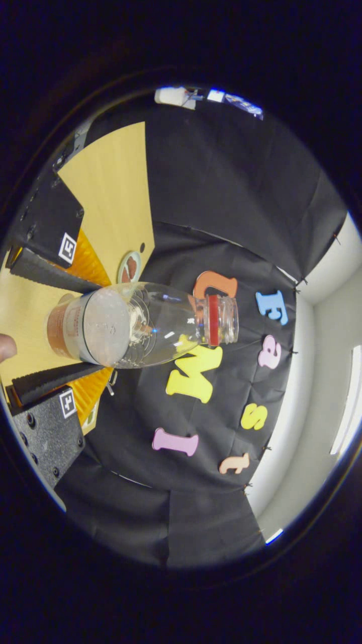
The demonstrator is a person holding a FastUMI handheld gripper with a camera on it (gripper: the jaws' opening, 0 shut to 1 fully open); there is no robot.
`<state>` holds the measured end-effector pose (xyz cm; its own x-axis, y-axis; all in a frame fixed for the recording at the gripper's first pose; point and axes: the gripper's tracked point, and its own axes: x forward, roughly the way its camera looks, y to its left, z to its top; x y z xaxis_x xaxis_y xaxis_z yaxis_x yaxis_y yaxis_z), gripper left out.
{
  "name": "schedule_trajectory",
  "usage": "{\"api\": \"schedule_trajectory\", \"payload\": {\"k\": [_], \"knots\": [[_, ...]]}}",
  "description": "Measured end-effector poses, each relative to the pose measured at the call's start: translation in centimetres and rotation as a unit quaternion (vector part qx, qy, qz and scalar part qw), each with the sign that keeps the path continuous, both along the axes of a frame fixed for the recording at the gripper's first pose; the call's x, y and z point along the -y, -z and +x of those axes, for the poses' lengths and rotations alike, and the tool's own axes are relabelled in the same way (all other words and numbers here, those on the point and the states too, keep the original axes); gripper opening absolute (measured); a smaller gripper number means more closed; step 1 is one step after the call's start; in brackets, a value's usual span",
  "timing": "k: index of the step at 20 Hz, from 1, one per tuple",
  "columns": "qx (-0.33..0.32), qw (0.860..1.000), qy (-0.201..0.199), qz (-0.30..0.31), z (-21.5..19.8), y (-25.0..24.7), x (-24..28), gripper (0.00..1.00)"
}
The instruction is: Take the bottle from table, then pour the juice into the cup, finally place the bottle on the coaster
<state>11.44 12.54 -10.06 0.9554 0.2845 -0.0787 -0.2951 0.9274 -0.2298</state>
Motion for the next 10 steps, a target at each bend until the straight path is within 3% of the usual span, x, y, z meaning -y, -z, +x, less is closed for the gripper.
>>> {"api": "schedule_trajectory", "payload": {"k": [4, 10], "knots": [[0.019, 0.999, 0.006, 0.05, 3.2, -2.5, 0.4, 0.75], [0.008, 0.997, -0.018, 0.08, 8.8, -0.5, -0.9, 0.75]]}}
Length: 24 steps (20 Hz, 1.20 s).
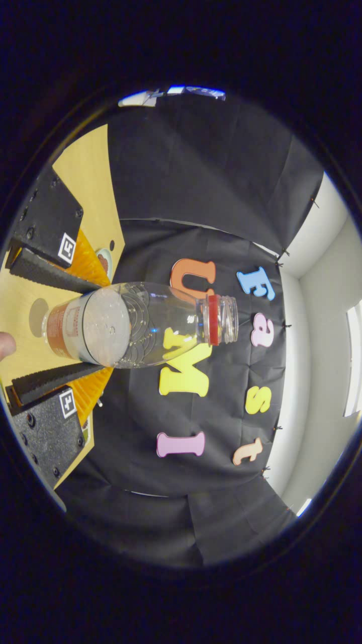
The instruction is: Take the bottle from table, then pour the juice into the cup, finally place the bottle on the coaster
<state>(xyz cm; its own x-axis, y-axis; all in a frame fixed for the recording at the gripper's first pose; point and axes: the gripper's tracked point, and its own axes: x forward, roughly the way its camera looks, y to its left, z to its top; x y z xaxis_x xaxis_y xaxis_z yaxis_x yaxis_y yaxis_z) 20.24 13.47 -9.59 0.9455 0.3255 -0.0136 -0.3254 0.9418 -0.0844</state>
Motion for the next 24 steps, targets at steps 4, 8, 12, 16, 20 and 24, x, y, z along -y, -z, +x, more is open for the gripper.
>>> {"api": "schedule_trajectory", "payload": {"k": [4, 8, 12, 16, 20, 24], "knots": [[-0.023, 1.0, -0.018, 0.01, 3.1, 3.8, -0.6, 0.75], [-0.053, 0.998, -0.019, 0.013, 6.5, 6.8, -1.1, 0.76], [-0.072, 0.997, -0.021, 0.011, 8.7, 9.9, -2.0, 0.76], [-0.092, 0.995, -0.024, -0.006, 9.9, 13.7, -2.6, 0.77], [-0.116, 0.993, -0.013, -0.01, 11.2, 16.7, -2.5, 0.77], [-0.137, 0.99, -0.009, -0.011, 11.4, 19.6, -2.5, 0.78]]}}
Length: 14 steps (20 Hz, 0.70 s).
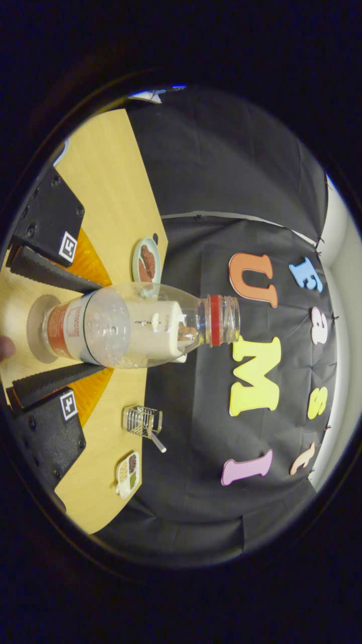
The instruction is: Take the bottle from table, then pour the juice into the cup, finally place the bottle on the coaster
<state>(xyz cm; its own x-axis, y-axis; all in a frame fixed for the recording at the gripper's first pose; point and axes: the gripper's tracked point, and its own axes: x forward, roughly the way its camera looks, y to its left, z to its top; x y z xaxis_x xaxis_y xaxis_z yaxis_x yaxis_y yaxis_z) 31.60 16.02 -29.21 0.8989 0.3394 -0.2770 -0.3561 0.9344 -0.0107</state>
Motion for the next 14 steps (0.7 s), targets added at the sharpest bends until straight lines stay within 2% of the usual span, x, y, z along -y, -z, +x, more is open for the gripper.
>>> {"api": "schedule_trajectory", "payload": {"k": [14], "knots": [[-0.016, 1.0, 0.014, 0.004, 0.3, 2.2, 0.4, 0.83]]}}
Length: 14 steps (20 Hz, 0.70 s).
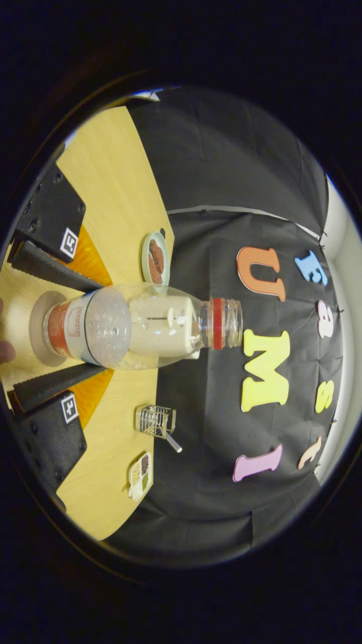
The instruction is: Take the bottle from table, then pour the juice into the cup, finally place the bottle on the coaster
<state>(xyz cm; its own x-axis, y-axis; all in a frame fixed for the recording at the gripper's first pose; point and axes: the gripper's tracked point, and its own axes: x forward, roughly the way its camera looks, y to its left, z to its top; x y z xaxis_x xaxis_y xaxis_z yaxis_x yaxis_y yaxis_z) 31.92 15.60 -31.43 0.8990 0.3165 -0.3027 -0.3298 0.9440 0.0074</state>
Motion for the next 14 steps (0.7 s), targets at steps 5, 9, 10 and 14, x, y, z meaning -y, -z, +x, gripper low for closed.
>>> {"api": "schedule_trajectory", "payload": {"k": [5, 9, 10, 14], "knots": [[0.005, 1.0, 0.016, 0.004, -0.1, -0.3, 0.5, 1.0], [0.023, 0.999, 0.022, 0.009, -0.8, -2.1, 0.6, 1.0], [0.028, 0.999, 0.023, 0.014, -0.9, -2.9, 0.6, 1.0], [0.06, 0.997, 0.036, 0.031, -1.4, -7.9, 1.3, 1.0]]}}
